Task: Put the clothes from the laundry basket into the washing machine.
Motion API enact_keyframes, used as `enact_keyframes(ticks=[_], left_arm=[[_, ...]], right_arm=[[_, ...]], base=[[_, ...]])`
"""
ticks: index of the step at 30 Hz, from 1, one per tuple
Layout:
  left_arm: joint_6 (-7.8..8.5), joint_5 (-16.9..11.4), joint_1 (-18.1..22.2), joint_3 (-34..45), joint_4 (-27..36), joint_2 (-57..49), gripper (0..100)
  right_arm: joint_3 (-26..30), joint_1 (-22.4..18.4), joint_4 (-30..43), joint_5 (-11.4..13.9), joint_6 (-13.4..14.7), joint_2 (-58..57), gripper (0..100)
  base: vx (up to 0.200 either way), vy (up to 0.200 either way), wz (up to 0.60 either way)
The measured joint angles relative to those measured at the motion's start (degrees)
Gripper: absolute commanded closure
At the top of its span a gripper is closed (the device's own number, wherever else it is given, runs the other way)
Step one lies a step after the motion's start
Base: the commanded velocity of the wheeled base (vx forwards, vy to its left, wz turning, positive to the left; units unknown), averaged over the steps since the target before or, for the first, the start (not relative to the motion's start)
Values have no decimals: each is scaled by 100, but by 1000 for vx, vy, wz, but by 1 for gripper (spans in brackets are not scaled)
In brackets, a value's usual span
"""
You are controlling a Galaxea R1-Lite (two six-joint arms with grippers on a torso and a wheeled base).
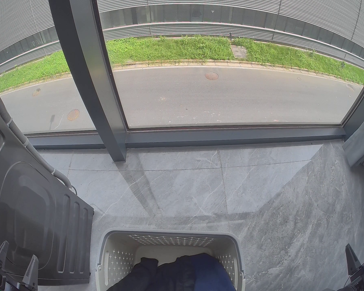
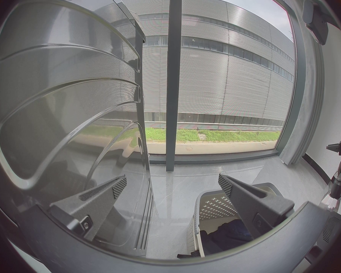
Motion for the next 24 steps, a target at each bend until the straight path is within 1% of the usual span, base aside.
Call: enact_keyframes(ticks=[10, 24], left_arm=[[-15, 0, 0, 0, 2, 0, 0], [-20, 0, 0, 0, 2, 0, 0]], right_arm=[[0, 0, 0, 0, 0, 0, 0], [0, 0, 2, 0, 0, 0, 0]], base=[[0, 0, 0], [-200, 0, 0]])
